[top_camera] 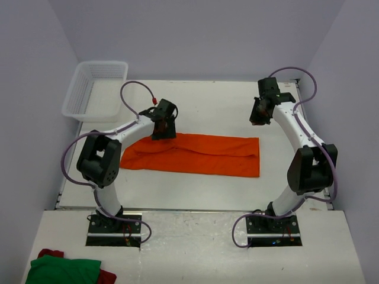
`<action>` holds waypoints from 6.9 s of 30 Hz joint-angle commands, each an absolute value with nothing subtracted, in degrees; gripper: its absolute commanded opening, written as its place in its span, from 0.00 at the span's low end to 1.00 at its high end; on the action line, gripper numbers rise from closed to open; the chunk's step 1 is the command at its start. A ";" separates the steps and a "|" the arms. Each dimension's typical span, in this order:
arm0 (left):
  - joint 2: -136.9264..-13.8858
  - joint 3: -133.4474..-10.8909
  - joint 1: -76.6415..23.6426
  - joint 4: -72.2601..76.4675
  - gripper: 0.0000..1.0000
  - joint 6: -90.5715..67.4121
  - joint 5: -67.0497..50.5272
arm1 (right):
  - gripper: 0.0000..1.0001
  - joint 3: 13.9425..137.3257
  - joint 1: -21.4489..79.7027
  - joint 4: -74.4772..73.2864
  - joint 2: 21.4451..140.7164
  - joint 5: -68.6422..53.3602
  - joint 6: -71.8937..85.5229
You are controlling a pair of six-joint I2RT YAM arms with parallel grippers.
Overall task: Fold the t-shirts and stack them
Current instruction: Fold the other side of the tshirt into a rectangle, then rotate the tshirt 90 degrees
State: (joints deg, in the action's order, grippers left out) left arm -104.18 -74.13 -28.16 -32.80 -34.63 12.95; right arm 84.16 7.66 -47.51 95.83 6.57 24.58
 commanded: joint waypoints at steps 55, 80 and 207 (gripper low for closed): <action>-94.85 -63.91 -38.75 -34.27 0.00 -44.36 22.14 | 0.00 83.85 8.88 -45.35 104.32 4.92 23.82; -94.57 -62.15 -53.43 -56.33 0.23 -72.94 45.26 | 0.00 83.41 9.58 -45.00 105.29 4.31 23.20; -88.60 -56.78 -45.00 -38.94 0.00 -51.86 31.73 | 0.00 74.26 11.25 -55.72 108.19 13.27 27.60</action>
